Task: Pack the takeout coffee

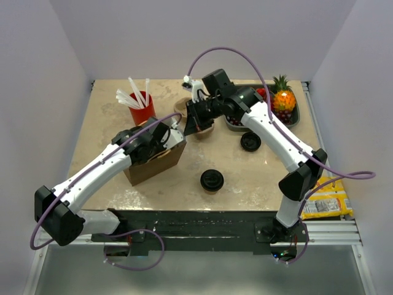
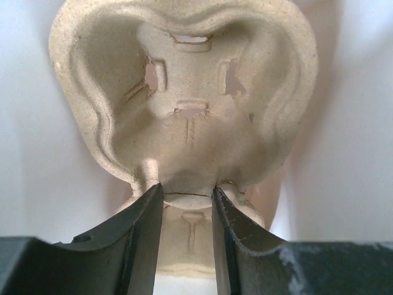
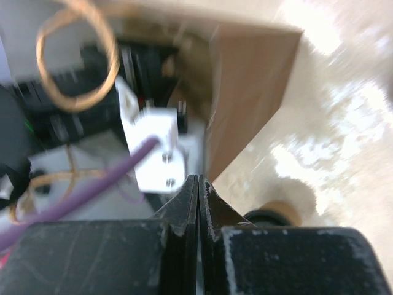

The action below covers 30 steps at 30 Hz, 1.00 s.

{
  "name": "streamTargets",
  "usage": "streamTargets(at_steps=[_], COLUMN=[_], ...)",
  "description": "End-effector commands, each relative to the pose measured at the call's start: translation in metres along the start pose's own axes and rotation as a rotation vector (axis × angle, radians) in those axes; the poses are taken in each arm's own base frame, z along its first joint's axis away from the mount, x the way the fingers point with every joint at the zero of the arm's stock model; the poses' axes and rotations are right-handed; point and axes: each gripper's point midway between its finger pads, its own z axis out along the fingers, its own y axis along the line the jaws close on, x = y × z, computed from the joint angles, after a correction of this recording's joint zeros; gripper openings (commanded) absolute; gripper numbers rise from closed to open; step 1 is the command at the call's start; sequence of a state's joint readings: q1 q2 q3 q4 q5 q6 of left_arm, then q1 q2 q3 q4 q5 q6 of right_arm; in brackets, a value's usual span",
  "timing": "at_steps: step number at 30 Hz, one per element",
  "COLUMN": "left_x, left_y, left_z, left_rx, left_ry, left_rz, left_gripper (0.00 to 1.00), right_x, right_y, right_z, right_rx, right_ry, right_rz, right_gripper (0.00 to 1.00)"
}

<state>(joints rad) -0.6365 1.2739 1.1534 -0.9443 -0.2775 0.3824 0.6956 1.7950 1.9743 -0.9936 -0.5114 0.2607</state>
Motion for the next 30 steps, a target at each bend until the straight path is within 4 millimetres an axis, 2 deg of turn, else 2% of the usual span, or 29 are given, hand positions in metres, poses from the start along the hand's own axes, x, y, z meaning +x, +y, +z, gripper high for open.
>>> streamTargets(at_steps=[1,4,6,11,12,13,16,18,21,24,25,27,28,30], left_x=[0.005,0.006,0.006,-0.003,-0.003,-0.002,0.0,0.001,-0.002,0.004,0.007,0.009,0.01,0.013], left_y=[-0.01,-0.012,-0.01,-0.011,-0.01,-0.008,-0.001,0.0,-0.002,-0.002,-0.003,-0.001,-0.001,-0.001], left_z=[0.0,0.005,0.009,0.012,0.013,0.013,0.014,0.015,0.016,0.021,0.024,0.027,0.03,0.034], left_rx=[0.031,0.03,0.017,0.027,0.025,0.009,-0.011,0.001,0.026,0.054,0.061,0.065,0.066,0.062], left_ry=[0.019,0.015,0.026,0.002,0.003,0.01,0.026,0.036,0.038,0.055,0.07,0.075,0.073,0.075], left_rz=[0.081,0.077,0.062,0.034,0.034,0.036,0.039,0.036,0.025,-0.015,-0.024,-0.044,-0.051,-0.054], left_gripper=[0.0,0.0,0.0,0.0,0.0,0.0,0.0,0.0,0.0,0.0,0.0,0.0,0.0,0.0], right_x=[-0.059,-0.061,-0.058,-0.055,-0.054,-0.051,-0.049,-0.048,-0.051,-0.063,-0.072,-0.078,-0.084,-0.085], right_y=[0.001,0.01,0.023,0.021,0.02,0.019,0.019,0.017,0.005,-0.02,-0.032,-0.047,-0.049,-0.051], right_z=[-0.034,-0.036,-0.037,-0.038,-0.038,-0.039,-0.039,-0.036,-0.035,-0.043,-0.052,-0.055,-0.06,-0.054], right_rx=[0.123,0.167,0.172,0.195,0.199,0.203,0.201,0.205,0.223,0.257,0.277,0.293,0.265,0.242], right_ry=[-0.254,-0.274,-0.279,-0.266,-0.261,-0.253,-0.241,-0.232,-0.233,-0.266,-0.292,-0.302,-0.315,-0.302], right_rz=[-0.113,-0.182,-0.225,-0.258,-0.258,-0.258,-0.268,-0.266,-0.222,-0.157,-0.131,-0.103,-0.097,-0.093], right_gripper=[0.0,0.0,0.0,0.0,0.07,0.3,0.43,0.49,0.49,0.47,0.47,0.5,0.52,0.54])
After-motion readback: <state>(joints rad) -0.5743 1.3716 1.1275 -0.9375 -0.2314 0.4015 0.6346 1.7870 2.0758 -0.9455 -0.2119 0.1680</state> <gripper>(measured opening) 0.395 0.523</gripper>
